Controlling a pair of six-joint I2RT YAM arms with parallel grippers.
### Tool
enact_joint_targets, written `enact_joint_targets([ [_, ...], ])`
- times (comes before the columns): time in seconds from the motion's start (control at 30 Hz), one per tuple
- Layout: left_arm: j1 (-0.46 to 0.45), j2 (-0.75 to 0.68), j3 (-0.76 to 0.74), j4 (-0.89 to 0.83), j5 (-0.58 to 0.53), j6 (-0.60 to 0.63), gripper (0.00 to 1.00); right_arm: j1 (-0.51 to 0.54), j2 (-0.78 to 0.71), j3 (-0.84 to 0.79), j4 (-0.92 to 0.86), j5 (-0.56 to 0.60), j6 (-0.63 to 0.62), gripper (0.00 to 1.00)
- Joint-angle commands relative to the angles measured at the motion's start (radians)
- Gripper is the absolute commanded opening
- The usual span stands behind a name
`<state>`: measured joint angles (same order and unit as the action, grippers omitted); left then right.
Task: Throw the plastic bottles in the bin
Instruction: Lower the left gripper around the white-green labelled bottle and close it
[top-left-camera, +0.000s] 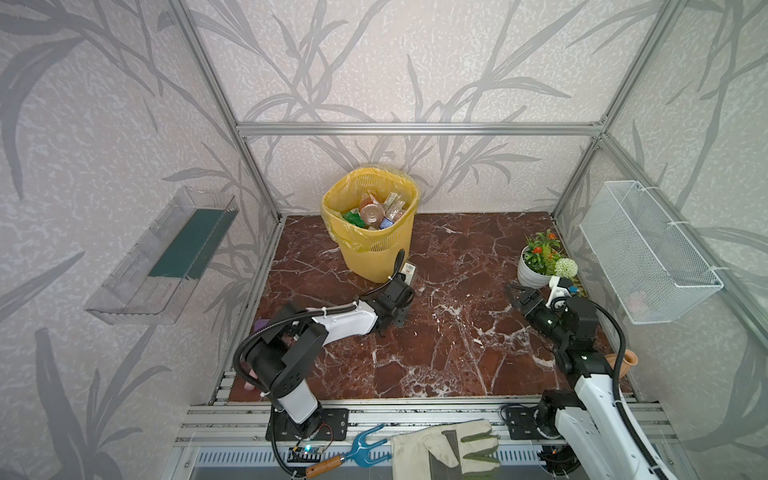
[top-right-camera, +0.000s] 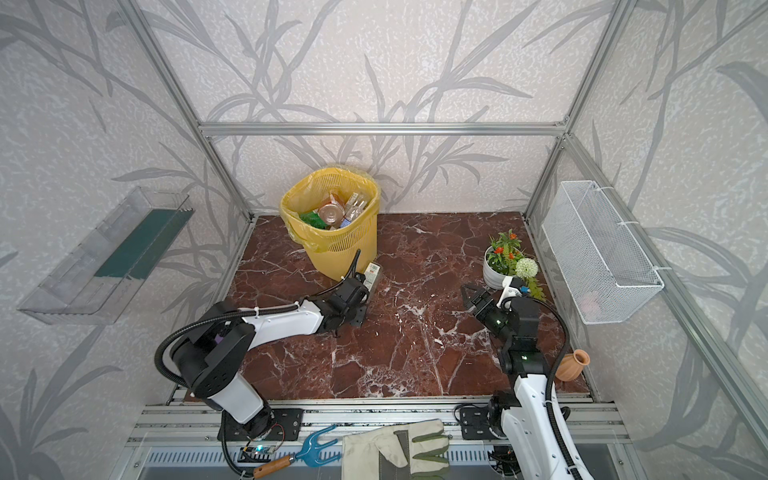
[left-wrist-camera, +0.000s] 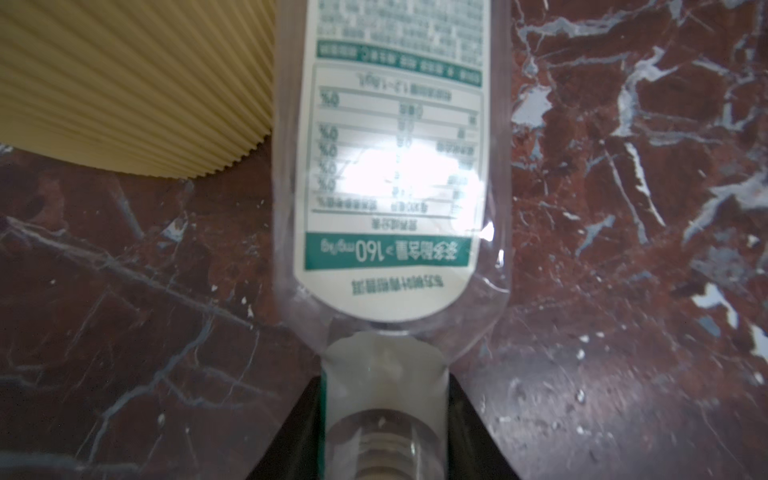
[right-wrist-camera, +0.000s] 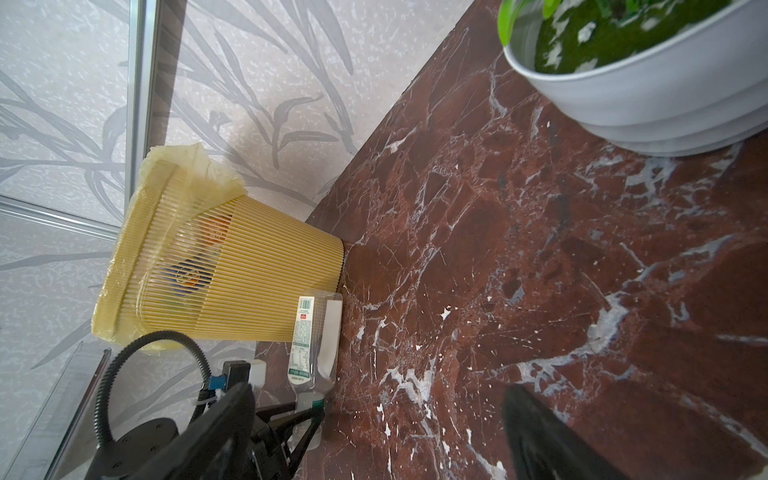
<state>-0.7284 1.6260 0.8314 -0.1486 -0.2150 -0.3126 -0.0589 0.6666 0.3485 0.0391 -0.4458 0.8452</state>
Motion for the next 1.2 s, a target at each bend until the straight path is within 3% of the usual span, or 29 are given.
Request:
enact_joint_targets([
  [0.0, -0.042, -0.121, -0.051, -0.057, -0.023, -0.048, 0.35, 0.002, -0.006, 0.011, 0.01, 0.001, 0.003, 0.93],
  [0.17, -0.081, -0.344, -0.186, -0.181, -0.064, -0.146, 0.39, 0.003, -0.009, 0.01, 0.009, 0.005, 0.001, 0.93],
  [0.3, -0.082, -0.516, -0.244, -0.286, -0.054, -0.172, 0.58, 0.004, 0.015, 0.006, 0.044, 0.0, 0.013, 0.93],
  [0.47, -0.082, -0.598, -0.276, -0.306, -0.021, -0.158, 0.67, 0.004, 0.042, 0.001, 0.086, -0.006, 0.032, 0.93],
  [0.6, -0.082, -0.581, -0.222, -0.37, -0.091, -0.194, 0.83, 0.004, 0.038, 0.004, 0.083, -0.008, 0.031, 0.93],
  [0.73, -0.081, -0.534, -0.16, -0.338, -0.148, -0.138, 0.99, 0.005, 0.029, 0.002, 0.069, -0.002, 0.025, 0.93],
  [0.83, -0.056, -0.452, -0.115, -0.289, -0.157, -0.073, 0.99, 0.004, 0.025, -0.002, 0.071, -0.001, 0.029, 0.93],
  [1.07, 0.056, -0.193, -0.001, -0.237, 0.019, 0.036, 0.99, 0.004, 0.004, -0.005, 0.06, 0.011, 0.025, 0.93],
  [1.17, 0.065, -0.124, 0.03, -0.225, 0.056, 0.055, 0.96, 0.004, 0.001, -0.006, 0.054, 0.013, 0.017, 0.93],
])
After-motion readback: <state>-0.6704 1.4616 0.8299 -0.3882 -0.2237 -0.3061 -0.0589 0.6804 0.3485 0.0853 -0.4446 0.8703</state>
